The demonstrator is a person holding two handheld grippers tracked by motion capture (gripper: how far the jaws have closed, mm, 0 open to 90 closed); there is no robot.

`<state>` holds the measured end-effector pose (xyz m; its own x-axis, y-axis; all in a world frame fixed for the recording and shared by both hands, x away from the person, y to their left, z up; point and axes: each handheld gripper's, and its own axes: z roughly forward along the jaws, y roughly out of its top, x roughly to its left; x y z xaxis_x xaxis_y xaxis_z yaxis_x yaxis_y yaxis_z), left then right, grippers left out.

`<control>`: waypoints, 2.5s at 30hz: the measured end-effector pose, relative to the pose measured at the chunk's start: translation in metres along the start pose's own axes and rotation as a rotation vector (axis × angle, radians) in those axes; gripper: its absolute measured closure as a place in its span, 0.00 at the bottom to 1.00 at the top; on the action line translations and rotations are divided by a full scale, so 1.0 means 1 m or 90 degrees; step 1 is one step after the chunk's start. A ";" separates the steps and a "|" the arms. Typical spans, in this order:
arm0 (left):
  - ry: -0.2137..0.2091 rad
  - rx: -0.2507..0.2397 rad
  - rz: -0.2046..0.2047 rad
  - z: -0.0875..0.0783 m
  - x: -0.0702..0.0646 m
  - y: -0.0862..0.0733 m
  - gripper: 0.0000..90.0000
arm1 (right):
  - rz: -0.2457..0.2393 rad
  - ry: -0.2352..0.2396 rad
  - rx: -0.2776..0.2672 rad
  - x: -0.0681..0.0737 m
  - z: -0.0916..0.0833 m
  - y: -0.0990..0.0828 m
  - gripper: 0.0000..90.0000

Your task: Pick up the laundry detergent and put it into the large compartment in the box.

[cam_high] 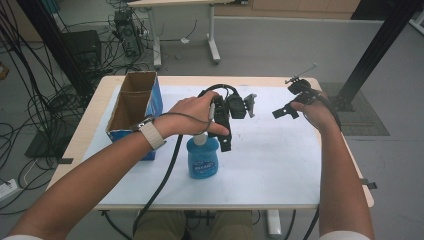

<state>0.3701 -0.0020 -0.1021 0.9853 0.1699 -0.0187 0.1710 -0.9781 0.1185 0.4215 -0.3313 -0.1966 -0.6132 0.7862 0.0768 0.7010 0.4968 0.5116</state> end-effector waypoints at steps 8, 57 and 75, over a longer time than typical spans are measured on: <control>0.000 -0.005 0.000 -0.003 -0.002 -0.003 0.14 | 0.001 0.002 0.000 0.000 0.001 0.000 0.06; 0.015 0.013 -0.008 -0.019 -0.010 -0.016 0.06 | -0.002 0.007 -0.002 0.000 -0.001 -0.001 0.06; 0.010 0.029 -0.010 -0.008 -0.006 -0.023 0.07 | -0.006 0.012 -0.003 0.001 -0.001 -0.001 0.07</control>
<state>0.3604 0.0206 -0.0964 0.9825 0.1863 -0.0045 0.1861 -0.9798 0.0732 0.4199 -0.3314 -0.1961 -0.6265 0.7744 0.0885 0.6938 0.5024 0.5160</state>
